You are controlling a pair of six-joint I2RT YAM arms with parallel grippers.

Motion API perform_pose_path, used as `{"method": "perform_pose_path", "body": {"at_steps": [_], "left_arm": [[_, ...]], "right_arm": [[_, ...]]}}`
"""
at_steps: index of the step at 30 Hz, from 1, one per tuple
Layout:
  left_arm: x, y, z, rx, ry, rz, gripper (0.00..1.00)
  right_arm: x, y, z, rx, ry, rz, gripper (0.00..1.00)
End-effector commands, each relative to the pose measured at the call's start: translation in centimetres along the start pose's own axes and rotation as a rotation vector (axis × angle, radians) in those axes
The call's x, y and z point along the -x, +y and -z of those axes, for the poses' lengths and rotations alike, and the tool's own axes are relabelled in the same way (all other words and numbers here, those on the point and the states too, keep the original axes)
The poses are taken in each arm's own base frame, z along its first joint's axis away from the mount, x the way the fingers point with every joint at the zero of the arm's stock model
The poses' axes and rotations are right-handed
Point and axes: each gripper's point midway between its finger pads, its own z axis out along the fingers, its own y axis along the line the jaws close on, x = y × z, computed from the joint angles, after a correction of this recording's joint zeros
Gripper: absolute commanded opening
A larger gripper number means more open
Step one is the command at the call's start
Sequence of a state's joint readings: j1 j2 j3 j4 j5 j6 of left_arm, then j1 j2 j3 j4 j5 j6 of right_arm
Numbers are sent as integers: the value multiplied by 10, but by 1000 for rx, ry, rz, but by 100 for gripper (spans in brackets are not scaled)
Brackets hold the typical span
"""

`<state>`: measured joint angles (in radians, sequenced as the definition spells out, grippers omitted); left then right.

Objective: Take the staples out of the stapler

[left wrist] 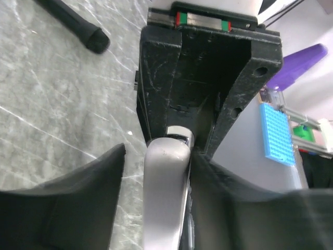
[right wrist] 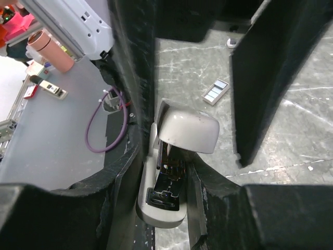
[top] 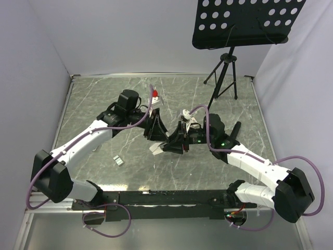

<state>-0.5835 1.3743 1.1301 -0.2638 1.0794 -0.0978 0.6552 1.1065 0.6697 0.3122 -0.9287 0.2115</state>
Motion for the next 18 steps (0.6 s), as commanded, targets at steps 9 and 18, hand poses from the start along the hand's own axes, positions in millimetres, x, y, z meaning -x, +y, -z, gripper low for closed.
{"method": "perform_pose_path", "body": {"at_steps": [9, 18], "left_arm": [[24, 24, 46, 126, -152, 23, 1], [40, 56, 96, 420, -439, 161, 1]], "right_arm": [[39, -19, 13, -80, -104, 39, 0], [43, -39, 23, -198, -232, -27, 0]]}}
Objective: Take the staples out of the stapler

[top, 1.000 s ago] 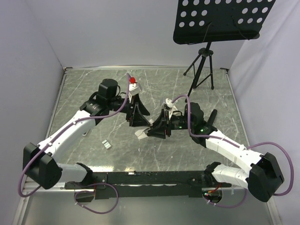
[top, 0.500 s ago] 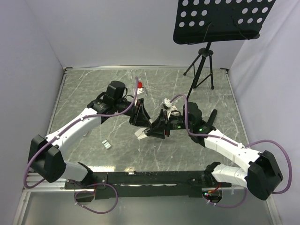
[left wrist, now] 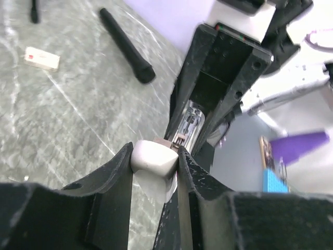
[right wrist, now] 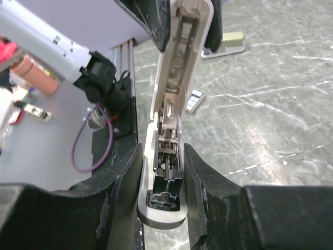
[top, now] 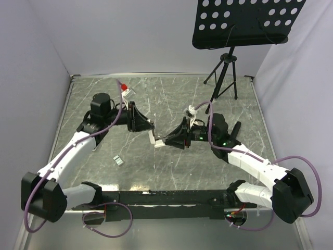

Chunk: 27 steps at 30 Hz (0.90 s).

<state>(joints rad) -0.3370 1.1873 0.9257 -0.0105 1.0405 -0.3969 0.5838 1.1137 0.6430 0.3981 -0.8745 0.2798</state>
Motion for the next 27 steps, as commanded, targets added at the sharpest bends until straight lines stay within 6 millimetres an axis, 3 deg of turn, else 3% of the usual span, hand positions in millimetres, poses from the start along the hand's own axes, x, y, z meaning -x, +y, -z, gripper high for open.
{"method": "perform_pose_path", "body": {"at_steps": [1, 6, 12, 16, 19, 21, 22, 27], "left_arm": [[30, 29, 13, 204, -236, 64, 1], [41, 41, 37, 341, -476, 241, 1], [29, 43, 46, 288, -647, 428, 1], [27, 48, 55, 335, -701, 431, 1], [28, 41, 53, 314, -677, 357, 1], [33, 32, 50, 294, -638, 250, 1], [33, 29, 47, 284, -612, 212, 1], [29, 6, 37, 207, -454, -20, 1]], "right_arm": [[34, -12, 10, -98, -174, -20, 0], [42, -29, 21, -206, -267, -69, 0], [47, -28, 21, -198, -305, -99, 0], [45, -34, 20, -216, -316, -138, 0], [37, -32, 14, -171, -268, -155, 0], [30, -29, 10, -133, -229, -158, 10], [26, -24, 9, -103, -202, -150, 20], [16, -20, 8, -83, -98, -107, 37]]}}
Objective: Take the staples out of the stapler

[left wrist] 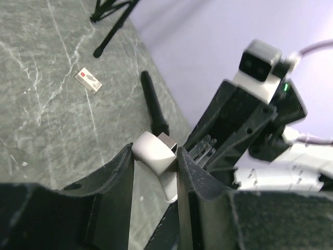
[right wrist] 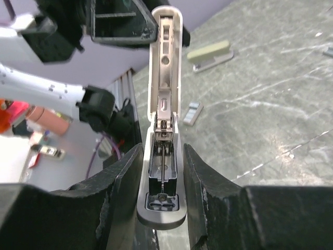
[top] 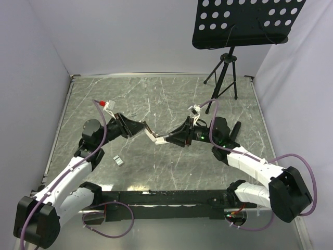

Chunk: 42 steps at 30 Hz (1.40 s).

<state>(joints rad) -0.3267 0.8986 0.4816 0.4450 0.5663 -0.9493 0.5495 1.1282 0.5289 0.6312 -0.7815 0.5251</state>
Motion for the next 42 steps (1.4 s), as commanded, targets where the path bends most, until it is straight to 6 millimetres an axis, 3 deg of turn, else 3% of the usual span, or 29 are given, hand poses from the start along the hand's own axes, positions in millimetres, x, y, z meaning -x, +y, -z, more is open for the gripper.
{"method": "perform_pose_path", "body": {"at_steps": [1, 2, 3, 6, 12, 18, 25, 33, 36, 37, 40, 42], "left_arm": [[21, -36, 1, -145, 11, -344, 1], [11, -39, 2, -182, 72, -364, 1], [10, -44, 2, -212, 95, -427, 1], [-1, -49, 4, -269, 189, -474, 1], [-4, -54, 5, -302, 235, -517, 1], [-1, -57, 4, -301, 237, -524, 1], [4, -57, 1, -275, 217, -496, 1], [8, -59, 0, -274, 184, -467, 1], [10, -52, -4, -240, 179, -446, 1], [10, -50, -5, -232, 183, -439, 1], [13, -42, -10, -191, 178, -403, 1], [15, -29, -16, -124, 174, -366, 2]], "right_arm": [[17, 4, 2, 15, 30, 75, 42], [20, 13, 2, 57, 47, 95, 45], [17, 13, 3, 60, 73, 98, 53], [17, 19, 4, 84, 122, 125, 64], [22, 20, -2, 90, 172, 148, 74], [23, 26, -28, 37, 214, 215, 76], [-1, 23, -57, -39, 309, 250, 76], [-19, 9, -67, -110, 369, 305, 65], [-22, 9, -66, -109, 366, 309, 50], [-21, 9, -65, -113, 358, 310, 37], [-19, 10, -62, -123, 327, 315, 14], [-17, 6, -59, -156, 308, 311, 7]]}}
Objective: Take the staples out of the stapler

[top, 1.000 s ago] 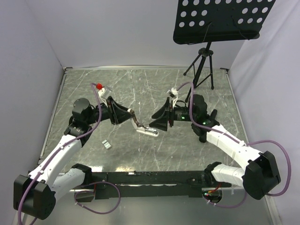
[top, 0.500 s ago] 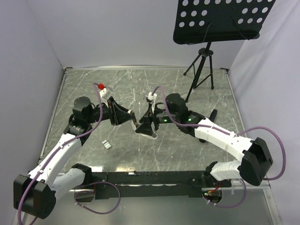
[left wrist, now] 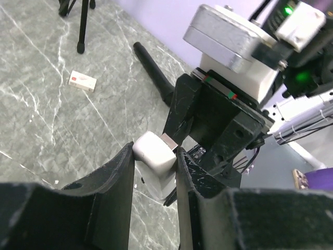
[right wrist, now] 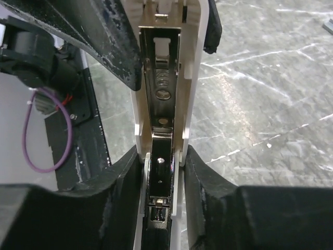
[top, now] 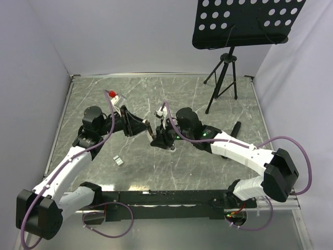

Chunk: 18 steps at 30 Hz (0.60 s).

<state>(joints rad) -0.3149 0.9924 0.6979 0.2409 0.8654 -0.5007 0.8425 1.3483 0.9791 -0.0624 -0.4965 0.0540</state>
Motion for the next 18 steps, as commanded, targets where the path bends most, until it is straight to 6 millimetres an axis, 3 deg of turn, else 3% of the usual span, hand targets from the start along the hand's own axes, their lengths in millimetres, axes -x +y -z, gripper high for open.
{"method": "perform_pose_path", "body": {"at_steps": [1, 4, 9, 14, 18], "left_arm": [[23, 14, -5, 87, -55, 58, 6], [17, 28, -4, 127, -76, 130, 27], [17, 36, 0, 173, -128, 131, 75], [20, 49, 5, 261, -119, 75, 97], [20, 69, 12, 385, -91, 26, 100]], "right_arm": [[24, -4, 9, -58, -107, 49, 3], [26, -11, 11, -103, -125, 37, 0], [26, -34, 7, -191, -133, 2, 0], [29, -99, 9, -386, -159, -86, 0], [19, -171, 2, -582, -101, -171, 4]]}}
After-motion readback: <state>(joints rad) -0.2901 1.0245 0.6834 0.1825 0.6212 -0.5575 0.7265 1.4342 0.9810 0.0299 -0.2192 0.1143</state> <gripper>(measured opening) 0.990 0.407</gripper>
